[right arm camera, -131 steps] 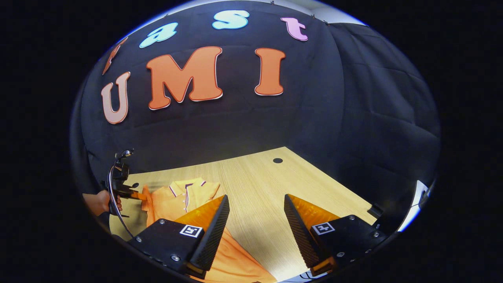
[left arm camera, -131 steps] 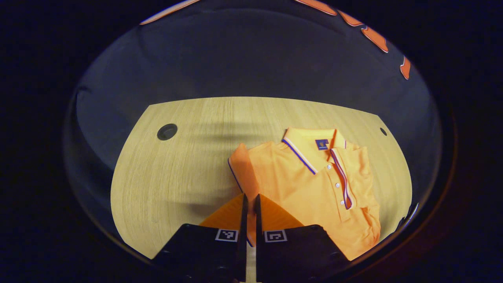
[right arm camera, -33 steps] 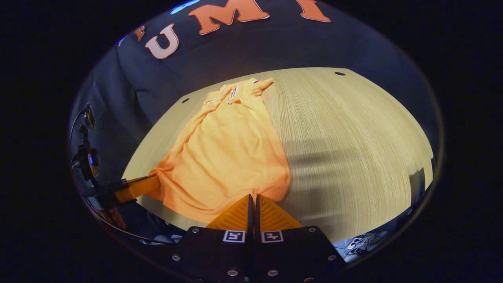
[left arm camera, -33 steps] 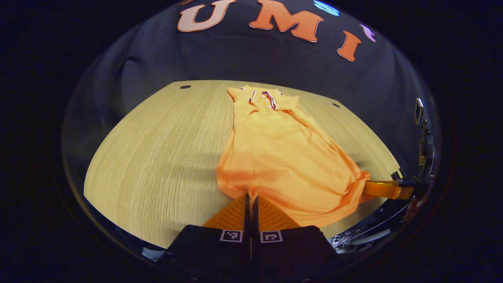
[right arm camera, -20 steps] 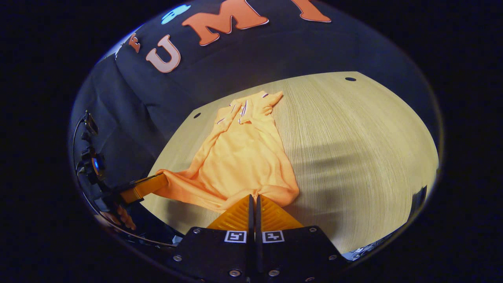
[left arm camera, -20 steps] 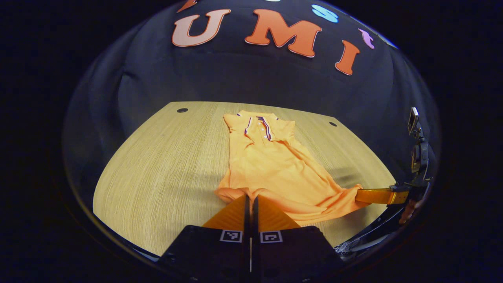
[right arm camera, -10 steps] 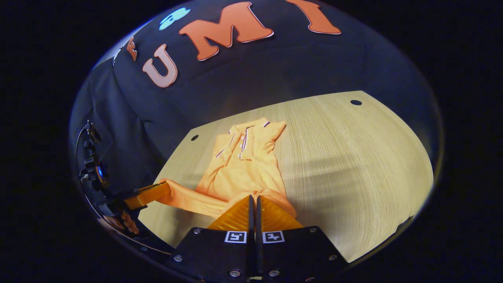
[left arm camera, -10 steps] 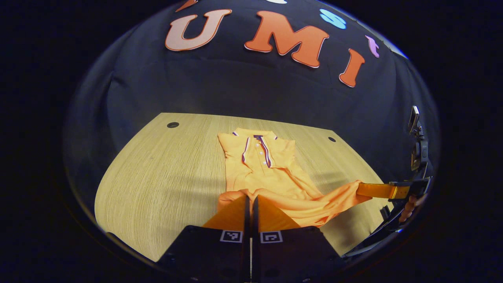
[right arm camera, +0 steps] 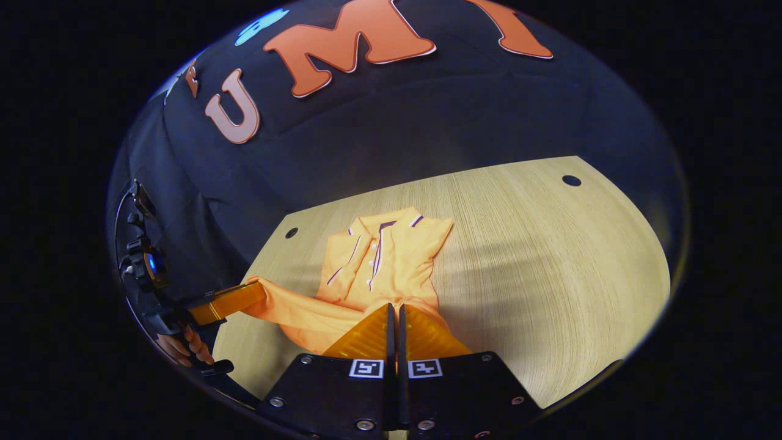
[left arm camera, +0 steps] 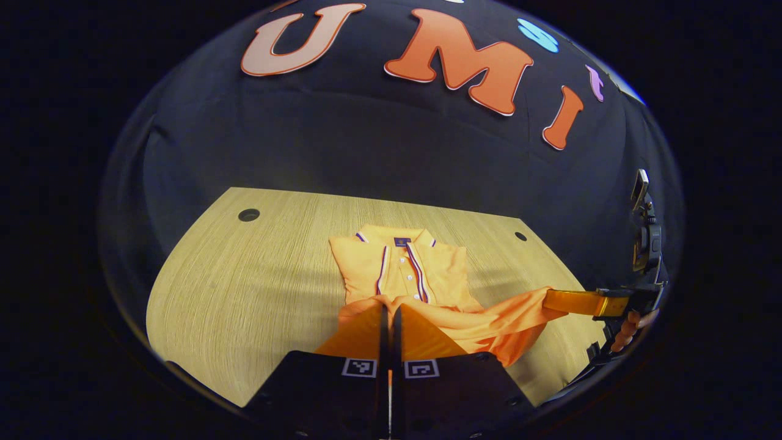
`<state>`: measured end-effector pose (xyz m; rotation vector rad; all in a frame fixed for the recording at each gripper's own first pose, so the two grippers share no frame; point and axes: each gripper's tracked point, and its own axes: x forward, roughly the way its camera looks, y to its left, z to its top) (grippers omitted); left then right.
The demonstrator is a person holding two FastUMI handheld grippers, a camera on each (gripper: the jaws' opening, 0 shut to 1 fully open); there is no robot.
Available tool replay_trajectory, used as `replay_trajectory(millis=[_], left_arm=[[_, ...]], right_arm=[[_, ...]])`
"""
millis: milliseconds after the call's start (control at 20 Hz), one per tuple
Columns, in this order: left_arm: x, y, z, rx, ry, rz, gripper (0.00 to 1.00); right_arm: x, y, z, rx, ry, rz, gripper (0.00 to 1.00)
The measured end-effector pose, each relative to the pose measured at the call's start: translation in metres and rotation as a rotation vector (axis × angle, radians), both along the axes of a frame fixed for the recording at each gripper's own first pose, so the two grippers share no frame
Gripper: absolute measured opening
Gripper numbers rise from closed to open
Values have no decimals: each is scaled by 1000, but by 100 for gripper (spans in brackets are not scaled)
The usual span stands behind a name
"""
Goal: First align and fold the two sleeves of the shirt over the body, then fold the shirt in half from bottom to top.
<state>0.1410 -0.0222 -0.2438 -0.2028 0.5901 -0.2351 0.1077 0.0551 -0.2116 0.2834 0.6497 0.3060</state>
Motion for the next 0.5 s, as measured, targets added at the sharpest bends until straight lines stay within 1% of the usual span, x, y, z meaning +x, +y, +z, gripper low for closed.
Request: replay_trajectory(millis=[250,400,500], left_arm=[[56,-1,-5,3,-5,-37,2],[91,1,-15,-17,0,-44,2],[110,5,-27,7,2,-74,2]], right_arm=[[56,4,-1,-20,8,-26,1],[93,10,-8,-19,23,-41,0],[114,11,-16,-53,27,-48,0]])
